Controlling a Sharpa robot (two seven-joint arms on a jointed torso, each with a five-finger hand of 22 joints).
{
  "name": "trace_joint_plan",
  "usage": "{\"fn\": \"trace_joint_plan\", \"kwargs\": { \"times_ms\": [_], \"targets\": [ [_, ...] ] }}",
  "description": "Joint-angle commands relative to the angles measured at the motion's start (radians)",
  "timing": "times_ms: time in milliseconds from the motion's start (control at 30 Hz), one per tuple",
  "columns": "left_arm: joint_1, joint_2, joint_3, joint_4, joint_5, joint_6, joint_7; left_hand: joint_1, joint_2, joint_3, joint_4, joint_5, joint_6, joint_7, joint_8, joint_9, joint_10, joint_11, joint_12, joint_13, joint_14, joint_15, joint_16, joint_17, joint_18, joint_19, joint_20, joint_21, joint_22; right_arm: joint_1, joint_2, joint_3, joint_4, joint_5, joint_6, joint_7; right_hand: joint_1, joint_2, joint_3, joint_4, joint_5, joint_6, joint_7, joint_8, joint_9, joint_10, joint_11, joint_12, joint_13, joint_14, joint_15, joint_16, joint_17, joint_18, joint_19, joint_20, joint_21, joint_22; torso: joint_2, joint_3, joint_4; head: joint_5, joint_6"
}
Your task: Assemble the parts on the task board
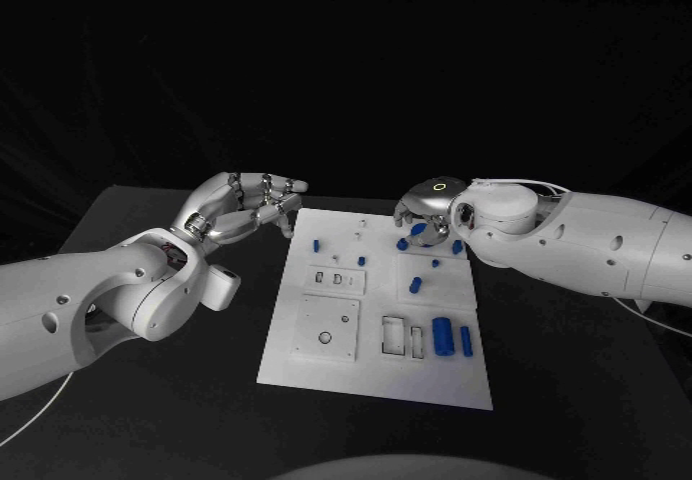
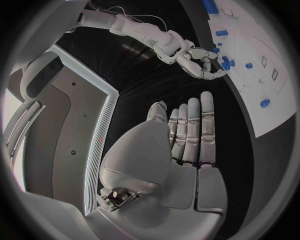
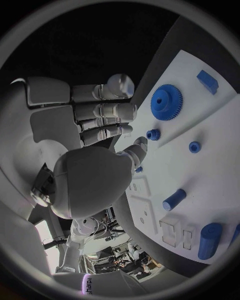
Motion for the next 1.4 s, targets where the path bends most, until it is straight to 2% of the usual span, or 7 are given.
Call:
{"fn": "trace_joint_plan", "kwargs": {
  "times_ms": [33,267,567,833,967,1100,1400],
  "targets": [
    [0.001,0.002,0.001,0.000,-0.004,0.023,-0.004,0.008,-0.001,0.006,-0.001,0.005,0.007,-0.002,-0.006,-0.001,-0.005,0.004,-0.007,-0.002,-0.007,0.001,-0.007,-0.003,0.007,-0.009,0.001,-0.005,-0.001,-0.003,-0.001,0.000,-0.004,-0.004,0.000,0.020,-0.009,-0.001,0.004,-0.004,-0.006,-0.001,-0.007,0.007,0.007,-0.008,-0.001,-0.007,0.004,0.003,0.003,0.004,0.000,-0.019,-0.001,0.003,0.007,0.002,-0.004,-0.0015,0.0005,0.000,-0.005],
    [0.001,0.002,0.000,-0.003,-0.004,0.028,-0.010,0.009,0.000,0.008,-0.001,0.005,0.007,-0.001,-0.007,-0.001,-0.007,0.005,-0.008,-0.003,-0.008,0.002,-0.012,-0.006,0.007,-0.011,0.003,-0.009,-0.002,-0.011,0.001,0.000,-0.013,0.011,0.000,0.034,-0.016,0.004,0.005,-0.021,-0.042,-0.028,-0.019,0.004,0.047,-0.043,0.007,-0.014,0.029,-0.009,0.008,0.004,-0.006,-0.017,-0.012,0.006,0.000,0.007,-0.007,-0.0024,0.0011,-0.004,-0.007],
    [0.000,0.004,0.000,-0.005,-0.004,0.036,-0.018,0.009,0.001,0.009,-0.001,0.005,0.007,-0.001,-0.008,-0.001,-0.008,0.005,-0.009,-0.003,-0.009,0.002,-0.015,-0.008,0.007,-0.012,0.003,-0.011,-0.003,-0.022,0.014,0.000,-0.034,0.021,-0.027,0.060,-0.010,0.014,0.014,-0.048,-0.012,-0.030,-0.027,0.028,0.117,-0.038,0.004,0.011,0.070,-0.004,0.008,0.020,0.009,-0.020,-0.004,0.007,0.009,0.034,-0.010,-0.0034,0.0031,-0.003,-0.010],
    [0.000,0.005,0.000,-0.006,-0.004,0.040,-0.019,0.011,0.001,0.010,-0.001,0.006,0.008,-0.001,-0.008,-0.001,-0.008,0.006,-0.009,-0.004,-0.009,0.003,-0.018,-0.010,0.008,-0.014,0.004,-0.013,-0.004,-0.036,0.019,0.000,-0.051,0.022,-0.034,0.071,-0.013,0.016,0.016,-0.051,-0.017,-0.036,-0.028,0.031,0.137,-0.039,0.004,0.017,0.082,-0.005,0.008,0.023,0.009,-0.020,-0.003,0.008,0.011,0.041,-0.012,-0.0045,0.0033,-0.002,-0.013],
    [-0.001,0.007,0.000,-0.010,-0.004,0.045,-0.015,0.013,0.000,0.011,-0.002,0.006,0.008,0.000,-0.008,-0.001,-0.008,0.006,-0.009,-0.004,-0.010,0.003,-0.021,-0.012,0.008,-0.015,0.005,-0.015,-0.004,-0.042,0.025,0.000,-0.067,0.029,-0.044,0.089,-0.005,0.021,0.034,-0.065,0.035,-0.035,-0.026,0.040,0.168,-0.036,0.000,0.025,0.098,-0.010,0.005,0.022,0.007,-0.020,-0.005,0.007,0.011,0.048,-0.013,-0.0049,0.0030,-0.004,-0.015],
    [-0.003,0.008,0.000,-0.014,-0.004,0.052,-0.013,0.014,-0.002,0.011,-0.002,0.008,0.009,0.000,-0.008,0.000,-0.008,0.006,-0.009,-0.005,-0.009,0.004,-0.023,-0.014,0.008,-0.016,0.005,-0.017,-0.005,-0.046,0.030,0.000,-0.079,0.032,-0.053,0.101,0.000,0.025,0.044,-0.075,0.050,-0.026,-0.025,0.053,0.192,-0.025,-0.004,0.032,0.107,-0.004,0.004,0.031,0.016,-0.022,0.003,0.006,0.020,0.064,-0.014,-0.0048,0.0042,-0.004,-0.016],
    [-0.005,0.008,-0.001,-0.014,-0.004,0.056,-0.013,0.015,-0.003,0.012,-0.002,0.011,0.010,0.001,-0.008,0.000,-0.007,0.006,-0.009,-0.005,-0.009,0.004,-0.025,-0.016,0.008,-0.016,0.006,-0.019,-0.005,-0.057,0.035,0.000,-0.098,0.035,-0.057,0.116,-0.004,0.027,0.049,-0.078,0.041,-0.030,-0.026,0.057,0.213,-0.019,-0.006,0.035,0.114,-0.006,0.003,0.032,0.015,-0.023,0.002,0.005,0.021,0.071,-0.016,-0.0057,0.0050,-0.001,-0.024]
  ]
}}
